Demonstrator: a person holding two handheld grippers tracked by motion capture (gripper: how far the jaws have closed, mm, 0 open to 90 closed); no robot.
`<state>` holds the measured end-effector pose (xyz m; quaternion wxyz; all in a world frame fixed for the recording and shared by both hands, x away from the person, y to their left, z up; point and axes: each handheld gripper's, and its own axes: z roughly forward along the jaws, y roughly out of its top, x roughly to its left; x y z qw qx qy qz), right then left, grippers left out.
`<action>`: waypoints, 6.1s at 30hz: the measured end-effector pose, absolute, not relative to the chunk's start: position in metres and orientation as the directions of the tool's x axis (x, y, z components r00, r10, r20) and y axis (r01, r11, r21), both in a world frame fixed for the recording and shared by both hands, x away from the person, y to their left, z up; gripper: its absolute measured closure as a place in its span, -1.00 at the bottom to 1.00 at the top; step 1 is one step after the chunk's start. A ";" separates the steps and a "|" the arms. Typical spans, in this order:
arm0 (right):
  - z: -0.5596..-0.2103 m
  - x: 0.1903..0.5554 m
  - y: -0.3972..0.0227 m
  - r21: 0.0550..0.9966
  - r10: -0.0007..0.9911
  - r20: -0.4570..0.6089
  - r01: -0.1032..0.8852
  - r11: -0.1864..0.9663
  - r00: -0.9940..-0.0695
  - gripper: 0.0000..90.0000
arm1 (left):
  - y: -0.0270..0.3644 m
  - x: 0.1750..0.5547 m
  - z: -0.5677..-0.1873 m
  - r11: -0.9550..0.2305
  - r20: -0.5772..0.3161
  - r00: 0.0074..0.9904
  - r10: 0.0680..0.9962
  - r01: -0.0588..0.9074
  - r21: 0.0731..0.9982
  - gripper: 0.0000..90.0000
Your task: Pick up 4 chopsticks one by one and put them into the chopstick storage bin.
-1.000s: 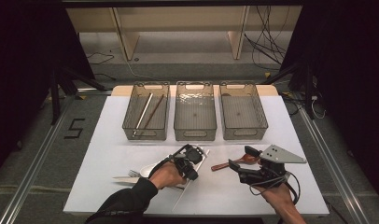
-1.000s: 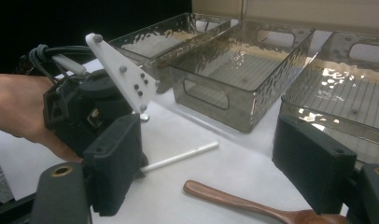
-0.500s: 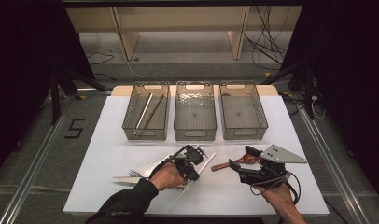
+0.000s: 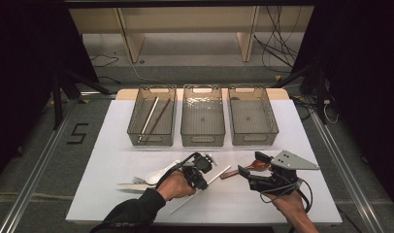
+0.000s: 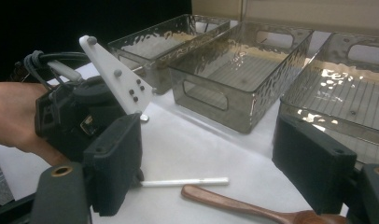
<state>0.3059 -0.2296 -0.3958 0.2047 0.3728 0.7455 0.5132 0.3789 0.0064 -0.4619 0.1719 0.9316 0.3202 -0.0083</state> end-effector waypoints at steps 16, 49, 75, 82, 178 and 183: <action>-0.395 0.306 -0.230 0.918 0.766 0.078 0.345 0.195 -0.638 -0.45 | 0.014 0.382 -0.463 -0.690 -0.189 0.766 0.614 0.638 0.342 0.88; -0.395 0.306 -0.230 0.918 0.766 0.076 0.344 0.196 -0.638 -0.45 | 0.035 0.383 -0.457 -0.738 -0.107 0.798 0.592 0.591 0.325 0.88; -0.394 0.306 -0.231 0.919 0.767 0.080 0.344 0.190 -0.636 -0.45 | 0.042 0.383 -0.440 -0.725 -0.148 0.804 0.577 0.587 0.360 0.89; -0.394 0.306 -0.231 0.920 0.768 0.080 0.344 0.188 -0.635 -0.45 | 0.058 0.390 -0.420 -0.689 -0.150 0.791 0.593 0.595 0.413 0.88; -0.397 0.307 -0.233 0.917 0.763 0.096 0.356 0.183 -0.639 -0.45 | 0.202 0.559 -0.374 -0.220 -0.085 0.423 0.902 0.621 0.752 0.87; -0.397 0.307 -0.232 0.917 0.764 0.096 0.355 0.182 -0.639 -0.45 | 0.197 0.557 -0.381 -0.245 -0.061 0.428 0.902 0.622 0.744 0.86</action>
